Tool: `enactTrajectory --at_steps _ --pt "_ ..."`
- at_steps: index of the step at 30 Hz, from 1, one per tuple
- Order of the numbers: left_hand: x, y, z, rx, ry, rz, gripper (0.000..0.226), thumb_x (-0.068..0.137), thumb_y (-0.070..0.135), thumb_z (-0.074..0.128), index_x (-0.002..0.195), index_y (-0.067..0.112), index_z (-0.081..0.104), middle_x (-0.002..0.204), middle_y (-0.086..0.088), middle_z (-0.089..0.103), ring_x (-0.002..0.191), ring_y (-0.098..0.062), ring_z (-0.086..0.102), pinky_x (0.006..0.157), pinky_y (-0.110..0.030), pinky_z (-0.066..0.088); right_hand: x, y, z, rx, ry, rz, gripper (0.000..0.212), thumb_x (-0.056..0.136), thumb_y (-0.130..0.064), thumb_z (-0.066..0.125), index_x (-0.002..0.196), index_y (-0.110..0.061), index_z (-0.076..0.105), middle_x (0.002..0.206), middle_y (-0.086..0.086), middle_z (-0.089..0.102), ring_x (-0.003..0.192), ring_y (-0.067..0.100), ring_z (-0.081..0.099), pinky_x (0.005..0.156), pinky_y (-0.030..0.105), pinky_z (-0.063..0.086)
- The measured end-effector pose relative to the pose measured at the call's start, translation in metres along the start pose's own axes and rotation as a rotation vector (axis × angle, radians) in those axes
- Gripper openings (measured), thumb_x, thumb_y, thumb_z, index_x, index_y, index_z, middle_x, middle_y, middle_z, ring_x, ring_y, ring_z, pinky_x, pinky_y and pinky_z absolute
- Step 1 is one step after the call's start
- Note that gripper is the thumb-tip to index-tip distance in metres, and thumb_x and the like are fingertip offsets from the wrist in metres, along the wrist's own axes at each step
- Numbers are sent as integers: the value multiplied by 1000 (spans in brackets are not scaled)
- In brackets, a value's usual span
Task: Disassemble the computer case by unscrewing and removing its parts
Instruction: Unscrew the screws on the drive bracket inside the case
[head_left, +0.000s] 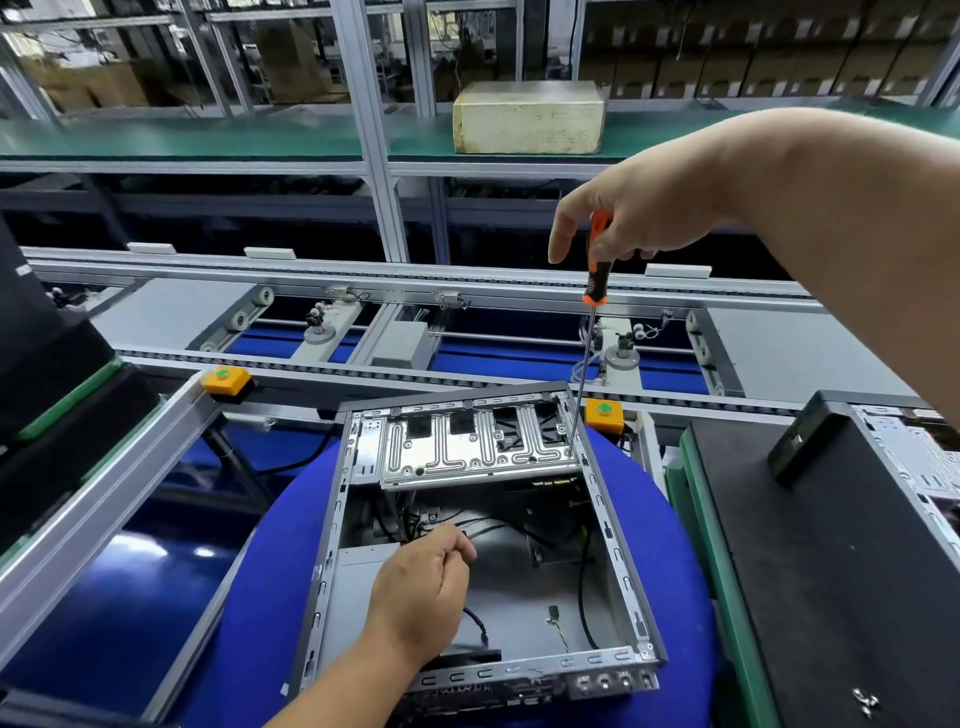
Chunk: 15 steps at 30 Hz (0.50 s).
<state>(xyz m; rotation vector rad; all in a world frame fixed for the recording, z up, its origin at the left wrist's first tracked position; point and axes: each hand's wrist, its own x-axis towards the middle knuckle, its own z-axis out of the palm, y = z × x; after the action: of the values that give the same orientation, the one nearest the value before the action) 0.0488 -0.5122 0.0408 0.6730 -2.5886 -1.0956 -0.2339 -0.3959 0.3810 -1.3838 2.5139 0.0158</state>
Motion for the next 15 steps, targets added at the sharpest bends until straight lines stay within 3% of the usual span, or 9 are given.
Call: enactTrajectory --at_steps 4,6,8,11,15 --pt "1 0 1 6 1 3 24 90 26 40 83 38 60 63 9 60 58 -12 53 51 -20 32 -4 -6 0 2 -16 30 28 101 -20 61 113 -45 65 103 4 65 87 20 64 69 33 53" --pt "1 1 0 2 3 -1 24 89 26 40 83 37 61 63 8 60 58 -14 53 51 -25 36 -2 -9 4 -124 32 109 14 101 -34 58 115 -37 62 103 5 68 89 23 65 76 40 56" --pt "0 2 0 -14 -3 -10 24 89 26 40 84 36 62 61 8 59 57 -14 54 52 -31 43 3 -7 9 -318 81 198 32 102 -53 47 112 -26 61 103 6 69 95 30 65 86 44 53" --pt "-1 3 -1 -8 -2 -9 24 89 28 39 84 36 62 61 12 59 59 -12 54 53 -29 38 6 -5 14 -422 157 245 58 105 -60 28 107 -15 64 102 6 65 96 32 60 77 39 42" --pt "-1 5 -2 -17 -2 0 25 89 28 39 83 36 62 61 12 59 57 -10 51 53 -25 34 7 -1 16 -360 214 157 33 106 -49 41 102 -24 62 90 -3 60 79 20 55 67 36 38"
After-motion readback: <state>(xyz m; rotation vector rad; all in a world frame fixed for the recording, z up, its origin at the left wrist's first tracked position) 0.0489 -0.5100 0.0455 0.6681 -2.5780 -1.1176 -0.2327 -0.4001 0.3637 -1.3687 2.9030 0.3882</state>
